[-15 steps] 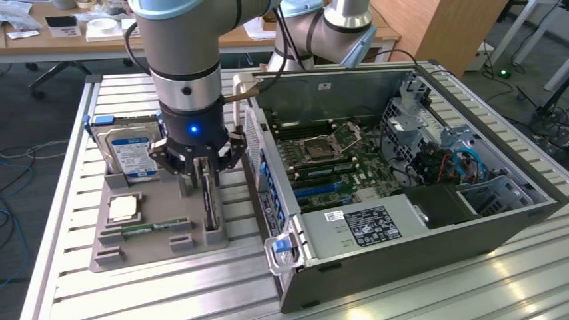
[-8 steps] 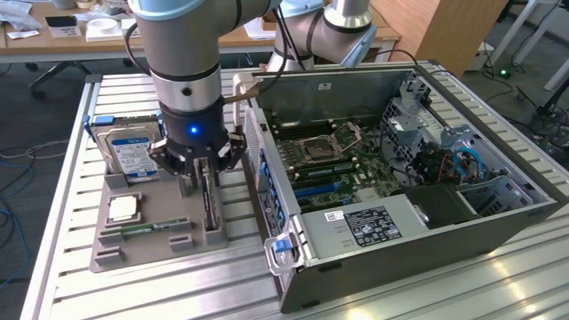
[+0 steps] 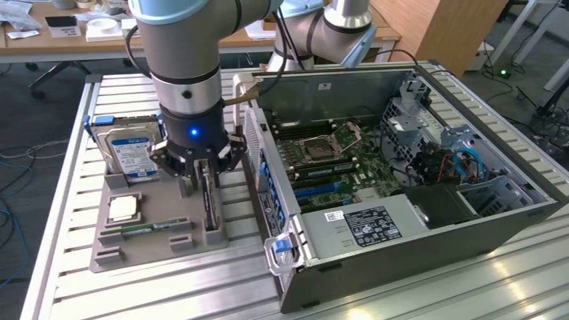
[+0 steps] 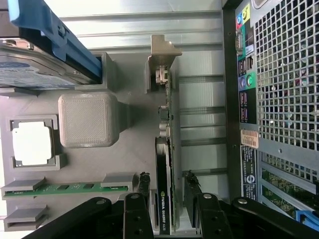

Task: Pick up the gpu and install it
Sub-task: 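Pick up the gpu and move the gpu toward the slot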

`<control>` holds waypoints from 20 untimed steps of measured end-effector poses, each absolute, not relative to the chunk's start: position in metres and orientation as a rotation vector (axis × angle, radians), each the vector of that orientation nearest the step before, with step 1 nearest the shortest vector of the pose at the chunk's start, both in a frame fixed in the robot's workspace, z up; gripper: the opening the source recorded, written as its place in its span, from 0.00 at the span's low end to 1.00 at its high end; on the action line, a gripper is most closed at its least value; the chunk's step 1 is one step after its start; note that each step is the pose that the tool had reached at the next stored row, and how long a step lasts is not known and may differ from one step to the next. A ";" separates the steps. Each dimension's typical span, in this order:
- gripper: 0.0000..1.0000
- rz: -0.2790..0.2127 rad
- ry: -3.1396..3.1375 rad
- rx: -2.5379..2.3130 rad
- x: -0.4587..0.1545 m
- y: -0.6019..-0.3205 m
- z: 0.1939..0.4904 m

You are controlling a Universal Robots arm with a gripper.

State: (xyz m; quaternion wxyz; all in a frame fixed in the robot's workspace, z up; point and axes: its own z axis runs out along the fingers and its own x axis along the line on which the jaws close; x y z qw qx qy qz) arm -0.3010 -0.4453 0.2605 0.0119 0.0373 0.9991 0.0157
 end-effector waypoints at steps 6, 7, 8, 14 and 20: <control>0.42 0.050 3.115 0.116 -0.301 -0.445 0.259; 0.42 0.049 3.115 0.116 -0.301 -0.445 0.258; 0.42 0.049 3.115 0.116 -0.301 -0.445 0.258; 0.42 0.049 3.115 0.116 -0.301 -0.445 0.257; 0.42 0.049 3.115 0.116 -0.301 -0.445 0.256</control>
